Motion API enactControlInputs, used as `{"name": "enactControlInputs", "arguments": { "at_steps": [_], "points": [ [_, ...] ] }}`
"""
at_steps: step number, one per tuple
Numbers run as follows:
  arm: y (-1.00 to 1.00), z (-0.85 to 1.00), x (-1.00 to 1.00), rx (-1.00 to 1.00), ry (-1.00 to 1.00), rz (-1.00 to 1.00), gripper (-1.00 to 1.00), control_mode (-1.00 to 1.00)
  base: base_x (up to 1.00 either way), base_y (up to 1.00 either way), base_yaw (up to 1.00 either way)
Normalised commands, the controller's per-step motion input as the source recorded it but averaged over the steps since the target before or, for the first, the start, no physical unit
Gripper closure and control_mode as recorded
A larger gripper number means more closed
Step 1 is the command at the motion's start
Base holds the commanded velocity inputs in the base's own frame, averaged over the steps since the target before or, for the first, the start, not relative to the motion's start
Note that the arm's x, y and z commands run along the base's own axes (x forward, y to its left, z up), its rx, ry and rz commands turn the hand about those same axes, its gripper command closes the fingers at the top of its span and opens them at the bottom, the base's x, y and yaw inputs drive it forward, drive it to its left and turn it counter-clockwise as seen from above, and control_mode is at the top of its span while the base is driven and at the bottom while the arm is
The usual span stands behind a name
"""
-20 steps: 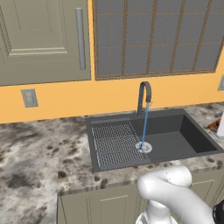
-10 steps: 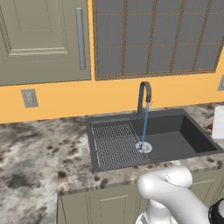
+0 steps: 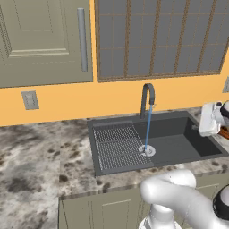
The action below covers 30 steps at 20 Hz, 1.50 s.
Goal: Pick the mango, banana from the sink and place them on the cutting board to airdry. Then turn off the sink faucet.
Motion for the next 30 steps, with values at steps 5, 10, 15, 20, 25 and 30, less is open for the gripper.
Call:
{"name": "enactControlInputs", "arguments": {
  "at_steps": [5,10,15,20,25,30],
  "points": [
    [0.1,0.0,0.62,0.01,0.09,0.0,-1.0,-1.0,0.0,0.0,0.0],
    [0.0,0.0,0.49,0.04,0.04,0.0,-1.0,-1.0,0.0,0.0,0.0],
    [0.0,-0.04,0.26,0.1,0.02,0.0,-1.0,-1.0,0.0,0.0,0.0],
    [0.0,-0.1,0.11,0.12,0.0,0.0,-1.0,-1.0,0.0,0.0,0.0],
    [0.2,-0.13,0.08,0.07,0.0,0.0,-1.0,-1.0,0.0,0.0,0.0],
    [0.33,-0.15,0.12,0.01,0.0,0.0,-1.0,-1.0,0.0,0.0,0.0]
  ]
}}
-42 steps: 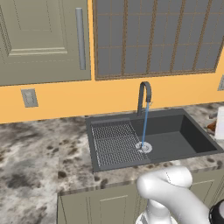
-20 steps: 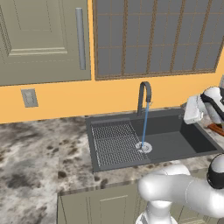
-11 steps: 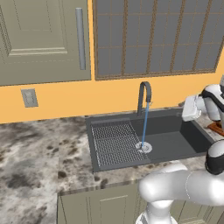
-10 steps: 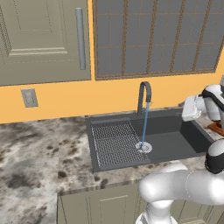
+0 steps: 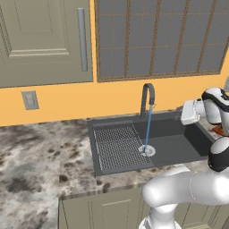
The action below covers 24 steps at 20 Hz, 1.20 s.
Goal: Pick the mango, banana from the sink and place them on the cutting board to airdry. Then turn off the sink faucet.
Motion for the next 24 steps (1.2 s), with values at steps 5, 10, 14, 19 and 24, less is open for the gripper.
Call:
{"name": "enactControlInputs", "arguments": {
  "at_steps": [5,10,14,19,24],
  "points": [
    [0.09,-0.12,0.23,0.0,0.0,0.0,-1.0,-1.0,0.0,0.0,0.0],
    [0.0,-0.11,0.28,0.0,0.0,0.01,-1.0,-1.0,0.0,0.0,0.0],
    [0.0,-0.08,0.3,0.02,0.0,0.02,-1.0,-1.0,0.0,0.0,0.0],
    [0.0,-0.05,0.29,0.04,-0.01,0.11,-1.0,-1.0,0.0,0.0,0.0],
    [0.0,-0.09,0.18,0.04,-0.03,0.14,-1.0,-1.0,0.0,0.0,0.0]
  ]
}}
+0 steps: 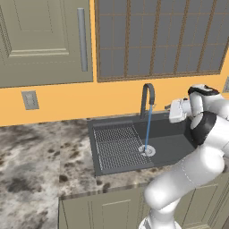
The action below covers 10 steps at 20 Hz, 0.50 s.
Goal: Pick the mango, banana from the sink and place them on the cutting board to airdry. Then turn off the sink faucet.
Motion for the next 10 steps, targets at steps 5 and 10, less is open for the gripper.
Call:
{"name": "enactControlInputs", "arguments": {
  "at_steps": [5,10],
  "points": [
    [-0.07,-0.13,0.06,0.02,-0.04,0.1,-1.0,-1.0,0.0,0.0,0.0],
    [-0.08,-0.09,0.02,0.0,-0.04,0.05,-1.0,-1.0,0.0,0.0,0.0]
  ]
}}
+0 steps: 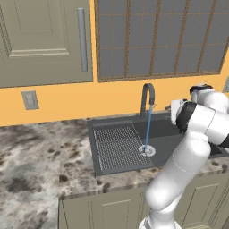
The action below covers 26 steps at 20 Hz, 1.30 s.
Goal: Pick the mango, banana from the sink and place them on the cutting board to airdry. Then turn off the sink faucet.
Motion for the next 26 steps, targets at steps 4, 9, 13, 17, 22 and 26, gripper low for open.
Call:
{"name": "enactControlInputs", "arguments": {
  "at_steps": [4,9,13,17,22,26],
  "points": [
    [-0.01,-0.05,0.09,0.0,-0.03,0.02,-1.0,-1.0,0.0,0.0,0.0],
    [0.0,-0.07,0.15,0.0,-0.01,0.0,-1.0,-1.0,0.0,0.0,0.0],
    [0.0,-0.08,0.2,0.0,0.0,0.0,-1.0,-1.0,0.0,0.0,0.0],
    [0.0,-0.09,0.26,0.0,0.0,0.0,-1.0,-1.0,0.0,0.0,0.0],
    [0.0,-0.03,0.34,0.01,0.0,0.0,-1.0,-1.0,0.0,0.0,0.0],
    [0.01,0.0,0.23,0.02,0.0,0.03,-1.0,-1.0,0.0,0.0,0.0]
  ]
}}
